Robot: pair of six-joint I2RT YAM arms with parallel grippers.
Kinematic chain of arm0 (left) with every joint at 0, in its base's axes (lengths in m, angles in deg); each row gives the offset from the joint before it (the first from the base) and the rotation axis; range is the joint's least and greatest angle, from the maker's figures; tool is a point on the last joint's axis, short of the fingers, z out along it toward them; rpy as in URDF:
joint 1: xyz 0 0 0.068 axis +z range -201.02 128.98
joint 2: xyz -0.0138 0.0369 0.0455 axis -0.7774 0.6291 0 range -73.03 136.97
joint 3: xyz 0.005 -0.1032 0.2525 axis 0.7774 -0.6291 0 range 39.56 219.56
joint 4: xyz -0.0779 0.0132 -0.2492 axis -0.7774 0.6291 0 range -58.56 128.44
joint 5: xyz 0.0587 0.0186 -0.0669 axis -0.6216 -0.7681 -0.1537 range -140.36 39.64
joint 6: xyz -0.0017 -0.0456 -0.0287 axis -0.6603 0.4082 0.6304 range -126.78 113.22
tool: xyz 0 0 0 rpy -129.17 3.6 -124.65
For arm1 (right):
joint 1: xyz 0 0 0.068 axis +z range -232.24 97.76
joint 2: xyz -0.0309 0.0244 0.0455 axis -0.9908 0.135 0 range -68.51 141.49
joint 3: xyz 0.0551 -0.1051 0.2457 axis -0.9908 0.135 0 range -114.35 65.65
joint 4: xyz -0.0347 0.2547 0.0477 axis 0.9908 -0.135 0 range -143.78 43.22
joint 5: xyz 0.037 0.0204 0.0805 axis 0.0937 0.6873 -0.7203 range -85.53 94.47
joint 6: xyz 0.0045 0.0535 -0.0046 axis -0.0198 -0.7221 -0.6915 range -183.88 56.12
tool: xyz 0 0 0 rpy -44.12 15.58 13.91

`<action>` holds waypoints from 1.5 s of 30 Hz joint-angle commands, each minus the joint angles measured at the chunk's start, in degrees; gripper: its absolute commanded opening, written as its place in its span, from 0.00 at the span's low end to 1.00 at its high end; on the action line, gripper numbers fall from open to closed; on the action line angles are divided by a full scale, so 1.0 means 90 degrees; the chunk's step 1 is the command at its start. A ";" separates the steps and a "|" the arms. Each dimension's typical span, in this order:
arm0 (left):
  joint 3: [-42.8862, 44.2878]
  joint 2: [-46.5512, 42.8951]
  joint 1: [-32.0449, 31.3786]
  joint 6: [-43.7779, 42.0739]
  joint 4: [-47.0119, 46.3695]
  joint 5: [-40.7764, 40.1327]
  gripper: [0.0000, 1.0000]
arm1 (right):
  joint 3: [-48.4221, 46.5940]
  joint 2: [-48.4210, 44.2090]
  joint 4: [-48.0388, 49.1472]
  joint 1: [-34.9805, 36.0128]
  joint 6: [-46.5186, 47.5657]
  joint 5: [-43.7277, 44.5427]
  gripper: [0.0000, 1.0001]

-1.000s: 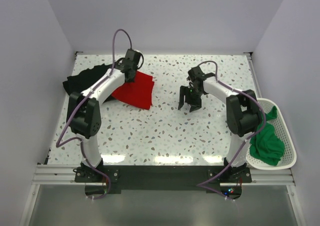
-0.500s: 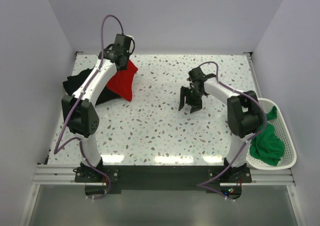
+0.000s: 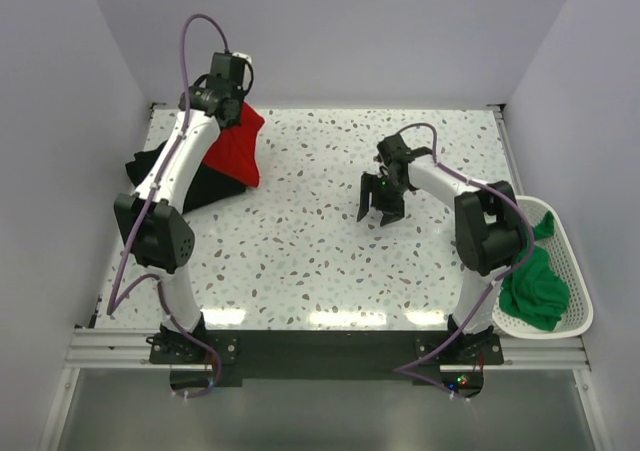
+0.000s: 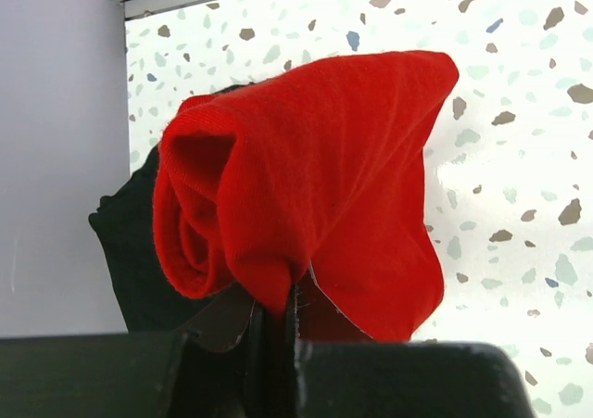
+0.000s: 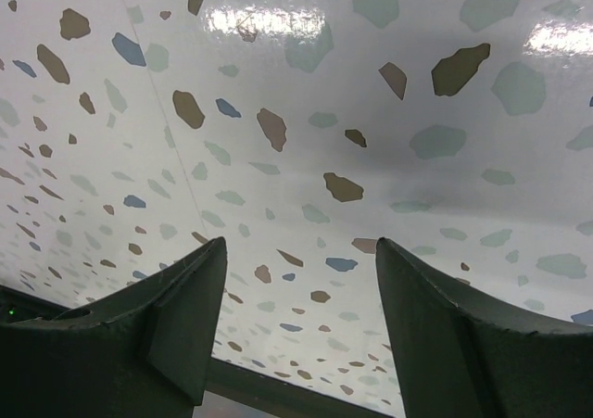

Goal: Fold and stack the t-shirts
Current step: Neatly place the folded tshirt to the corner

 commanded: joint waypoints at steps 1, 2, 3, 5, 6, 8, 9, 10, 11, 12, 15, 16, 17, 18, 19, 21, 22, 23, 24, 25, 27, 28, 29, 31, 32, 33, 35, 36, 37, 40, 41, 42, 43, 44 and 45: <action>0.0344 -0.0513 0.0197 -0.0124 -0.0075 -0.0205 0.00 | 0.0065 -0.0294 0.0076 -0.0009 -0.0066 -0.0141 0.69; 0.0315 -0.0552 0.0207 -0.0124 -0.0143 -0.0215 0.00 | 0.0065 -0.0303 0.0076 -0.0009 -0.0066 -0.0150 0.69; 0.0198 -0.0610 0.0246 -0.0143 -0.0183 -0.0225 0.00 | 0.0065 -0.0284 0.0085 -0.0009 -0.0076 -0.0160 0.69; 0.0119 -0.0611 0.0295 -0.0192 -0.0251 -0.0235 0.00 | 0.0075 -0.0294 0.0115 -0.0018 -0.0095 -0.0189 0.69; 0.0051 -0.0601 0.0334 -0.0183 -0.0242 -0.0245 0.00 | 0.0075 -0.0284 0.0115 -0.0009 -0.0105 -0.0190 0.69; -0.0066 -0.0621 0.0383 -0.0163 -0.0310 -0.0274 0.00 | 0.0065 -0.0284 0.0115 -0.0018 -0.0125 -0.0209 0.69; -0.0231 -0.0669 0.0432 -0.0134 -0.0349 -0.0361 0.00 | 0.0055 -0.0284 0.0115 -0.0009 -0.0125 -0.0219 0.69; -0.0320 -0.0689 0.0451 -0.0115 -0.0455 -0.0391 0.00 | 0.0055 -0.0293 0.0115 -0.0009 -0.0125 -0.0219 0.69; -0.0427 -0.0718 0.0481 -0.0124 -0.0505 -0.0420 0.00 | 0.0036 -0.0303 0.0105 -0.0009 -0.0125 -0.0219 0.69; -0.0621 -0.0757 0.0529 -0.0124 -0.0573 -0.0440 0.00 | 0.0036 -0.0313 0.0105 0.0001 -0.0144 -0.0219 0.69; -0.0973 -0.0748 0.0637 -0.0163 -0.0778 -0.0411 0.00 | 0.0016 -0.0362 0.0066 -0.0009 -0.0144 -0.0219 0.69; -0.1042 -0.0748 0.0666 -0.0153 -0.0846 -0.0391 0.00 | 0.0016 -0.0381 0.0066 0.0001 -0.0144 -0.0219 0.69; -0.1101 -0.0728 0.0705 -0.0144 -0.0857 -0.0391 0.00 | 0.0007 -0.0391 0.0066 -0.0009 -0.0144 -0.0229 0.69; -0.1227 -0.0709 0.0763 -0.0124 -0.0876 -0.0469 0.00 | 0.0016 -0.0411 0.0066 0.0001 -0.0144 -0.0229 0.69; -0.1296 -0.0709 0.0783 -0.0076 -0.0934 -0.0527 0.00 | 0.0016 -0.0411 0.0056 -0.0009 -0.0154 -0.0229 0.69; -0.1530 -0.0747 0.0842 -0.0056 -0.1032 -0.0800 0.00 | 0.0026 -0.0469 0.0037 0.0001 -0.0163 -0.0238 0.69; -0.1609 -0.0757 0.0871 -0.0027 -0.1129 -0.0850 0.00 | 0.0036 -0.0489 0.0027 -0.0009 -0.0173 -0.0229 0.69; -0.1658 -0.0767 0.0900 -0.0026 -0.1159 -0.0889 0.00 | 0.0036 -0.0528 0.0027 0.0001 -0.0183 -0.0229 0.69; -0.1745 -0.0758 0.0968 -0.0026 -0.1198 -0.0928 0.00 | 0.0046 -0.0547 0.0036 0.0011 -0.0222 -0.0229 0.69; -0.1766 -0.0738 0.1008 -0.0036 -0.1218 -0.0928 0.00 | 0.0046 -0.0557 0.0037 0.0001 -0.0232 -0.0238 0.69; -0.1785 -0.0689 0.1115 -0.0046 -0.1218 -0.0977 0.00 | 0.0036 -0.0586 0.0017 0.0030 -0.0222 -0.0238 0.69; -0.1795 -0.0641 0.1145 -0.0056 -0.1237 -0.0987 0.00 | 0.0036 -0.0596 0.0007 0.0040 -0.0232 -0.0238 0.69; -0.1795 -0.0621 0.1232 -0.0056 -0.1228 -0.1016 0.00 | 0.0046 -0.0616 -0.0002 0.0040 -0.0232 -0.0229 0.69; -0.1824 -0.0562 0.1320 -0.0056 -0.1247 -0.1182 0.00 | 0.0065 -0.0655 -0.0032 0.0040 -0.0232 -0.0219 0.69; -0.1815 -0.0543 0.1388 -0.0046 -0.1238 -0.1240 0.00 | 0.0065 -0.0665 -0.0041 0.0040 -0.0222 -0.0209 0.69; -0.1776 -0.0494 0.1544 -0.0027 -0.1228 -0.1289 0.00 | 0.0065 -0.0703 -0.0071 0.0050 -0.0203 -0.0190 0.70; -0.1708 -0.0455 0.1865 0.0110 -0.1101 -0.1309 0.36 | 0.0094 -0.0781 -0.0100 0.0050 -0.0193 -0.0151 0.70; -0.1649 -0.0435 0.1964 0.0101 -0.1062 -0.1319 0.55 | 0.0104 -0.0811 -0.0139 0.0050 -0.0183 -0.0083 0.71; -0.1610 -0.0435 0.2091 0.0400 -0.0975 -0.1338 0.78 | 0.0104 -0.0927 -0.0159 0.0050 -0.0183 -0.0024 0.71; -0.1541 -0.0523 0.2482 0.0540 -0.0925 -0.1183 0.89 | 0.0095 -0.1200 -0.0227 0.0050 -0.0173 0.0171 0.72; -0.1541 -0.0571 0.2608 0.0569 -0.0925 -0.1144 0.90 | 0.0094 -0.1250 -0.0246 0.0050 -0.0164 0.0220 0.72; -0.1541 -0.0659 0.2648 0.0598 -0.0944 -0.1037 0.90 | 0.0094 -0.1338 -0.0276 0.0050 -0.0154 0.0269 0.72; -0.1541 -0.0698 0.2668 0.0618 -0.0945 -0.0968 0.91 | 0.0094 -0.1396 -0.0295 0.0060 -0.0154 0.0356 0.72; -0.1551 -0.0738 0.2659 0.0647 -0.0935 -0.0890 0.91 | 0.0094 -0.1523 -0.0305 0.0050 -0.0154 0.0396 0.73; -0.1541 -0.0815 0.2668 0.0676 -0.0916 -0.0628 0.91 | 0.0114 -0.1592 -0.0325 0.0060 -0.0154 0.0425 0.73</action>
